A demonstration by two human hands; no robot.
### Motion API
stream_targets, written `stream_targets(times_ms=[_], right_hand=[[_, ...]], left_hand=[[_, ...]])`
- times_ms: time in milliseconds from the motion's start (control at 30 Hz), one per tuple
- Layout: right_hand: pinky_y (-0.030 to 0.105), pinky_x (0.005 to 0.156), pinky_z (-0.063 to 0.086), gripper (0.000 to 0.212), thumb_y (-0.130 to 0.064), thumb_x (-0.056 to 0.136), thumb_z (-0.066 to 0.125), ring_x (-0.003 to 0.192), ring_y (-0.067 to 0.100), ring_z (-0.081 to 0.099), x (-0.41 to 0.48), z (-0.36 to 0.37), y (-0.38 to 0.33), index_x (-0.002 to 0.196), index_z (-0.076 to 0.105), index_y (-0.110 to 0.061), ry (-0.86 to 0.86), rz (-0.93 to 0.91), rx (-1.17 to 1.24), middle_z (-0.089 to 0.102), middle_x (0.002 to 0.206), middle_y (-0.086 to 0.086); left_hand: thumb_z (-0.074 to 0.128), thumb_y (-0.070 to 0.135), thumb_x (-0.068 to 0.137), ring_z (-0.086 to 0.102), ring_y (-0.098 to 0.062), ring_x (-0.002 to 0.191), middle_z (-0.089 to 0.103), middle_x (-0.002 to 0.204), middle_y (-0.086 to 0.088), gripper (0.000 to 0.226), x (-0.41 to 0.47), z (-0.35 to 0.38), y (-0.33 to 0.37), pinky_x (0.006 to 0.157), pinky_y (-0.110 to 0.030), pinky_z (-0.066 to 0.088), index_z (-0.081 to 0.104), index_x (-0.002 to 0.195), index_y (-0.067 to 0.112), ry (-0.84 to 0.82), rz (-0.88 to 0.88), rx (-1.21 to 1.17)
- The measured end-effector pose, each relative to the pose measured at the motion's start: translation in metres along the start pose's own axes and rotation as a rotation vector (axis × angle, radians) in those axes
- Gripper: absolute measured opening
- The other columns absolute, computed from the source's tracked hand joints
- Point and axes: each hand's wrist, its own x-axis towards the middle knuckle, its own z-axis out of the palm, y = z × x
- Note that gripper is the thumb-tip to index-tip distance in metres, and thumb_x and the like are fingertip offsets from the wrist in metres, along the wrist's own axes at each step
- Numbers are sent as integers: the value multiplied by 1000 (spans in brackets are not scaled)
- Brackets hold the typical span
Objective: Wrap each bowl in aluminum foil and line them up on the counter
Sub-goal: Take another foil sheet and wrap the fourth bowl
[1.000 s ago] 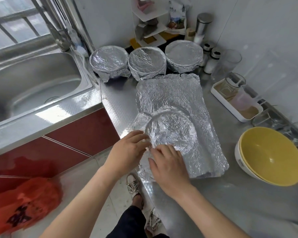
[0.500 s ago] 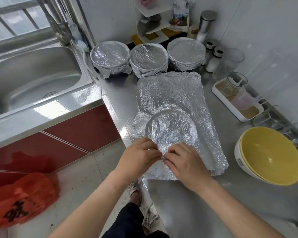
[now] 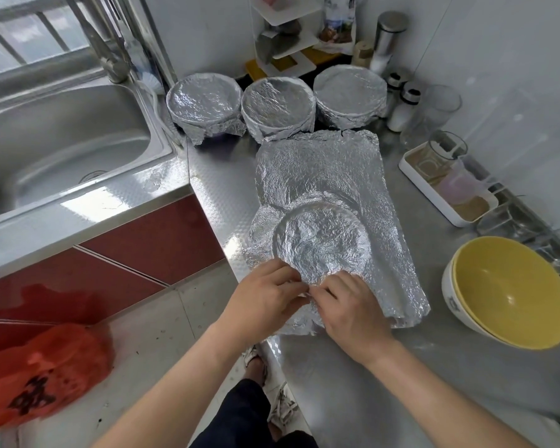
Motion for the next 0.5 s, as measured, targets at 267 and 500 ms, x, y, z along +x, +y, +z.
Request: stream_targets(times_ms=[267,500], right_hand=[[33,57,41,14,6,78,60,64,23,43,7,-4,-12,73,62,-7,99,82,16,47,69,5],[35,58,42,8,-1,81,68,66,24,48,24,3,-46,79,65,-7,224,304,24,51,71,5]], left_hand=[[70,7,89,61,-22,84,68,85,-1,7,10,-1,-1,75,-31,52,74,83,8,120,122,94],[71,8,88,60,-26,110,70,109,-4,12,3,-20,-11,94,-31,49,74,100,9,126,39,157]])
